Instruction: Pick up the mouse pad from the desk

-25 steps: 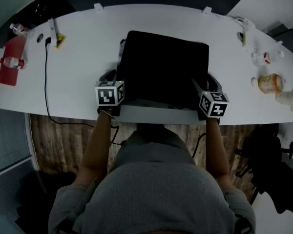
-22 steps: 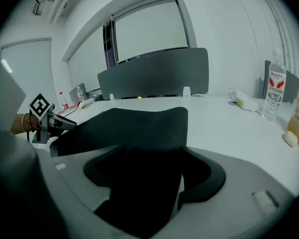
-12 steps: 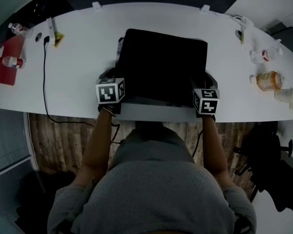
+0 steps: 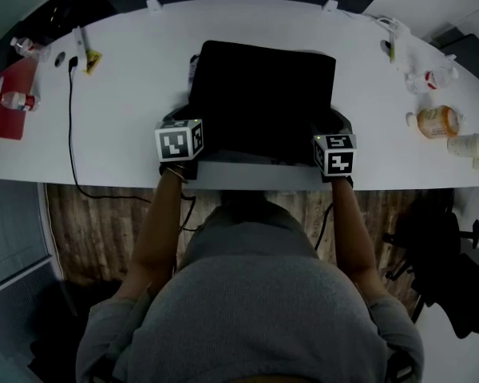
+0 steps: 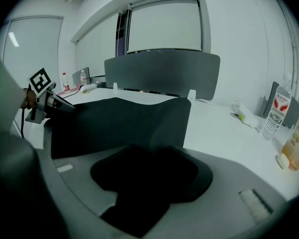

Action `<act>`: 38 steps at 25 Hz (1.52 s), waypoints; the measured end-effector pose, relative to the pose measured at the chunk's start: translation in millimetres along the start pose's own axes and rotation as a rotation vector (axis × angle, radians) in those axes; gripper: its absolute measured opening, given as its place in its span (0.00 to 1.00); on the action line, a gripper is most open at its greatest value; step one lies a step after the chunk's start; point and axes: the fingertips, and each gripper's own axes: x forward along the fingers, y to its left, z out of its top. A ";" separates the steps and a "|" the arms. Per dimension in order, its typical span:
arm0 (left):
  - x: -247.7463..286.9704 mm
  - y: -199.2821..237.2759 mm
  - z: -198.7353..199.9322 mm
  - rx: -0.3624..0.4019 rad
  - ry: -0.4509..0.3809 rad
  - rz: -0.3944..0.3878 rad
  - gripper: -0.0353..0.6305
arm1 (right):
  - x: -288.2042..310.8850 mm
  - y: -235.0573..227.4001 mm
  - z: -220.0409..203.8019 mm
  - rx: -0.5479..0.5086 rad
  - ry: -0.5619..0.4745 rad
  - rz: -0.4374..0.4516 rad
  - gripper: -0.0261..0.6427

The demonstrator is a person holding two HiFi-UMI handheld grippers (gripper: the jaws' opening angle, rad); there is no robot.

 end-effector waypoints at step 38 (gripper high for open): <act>-57.8 -32.6 21.5 -0.221 -0.290 -0.232 0.12 | -53.6 18.0 49.0 0.202 -0.263 0.109 0.07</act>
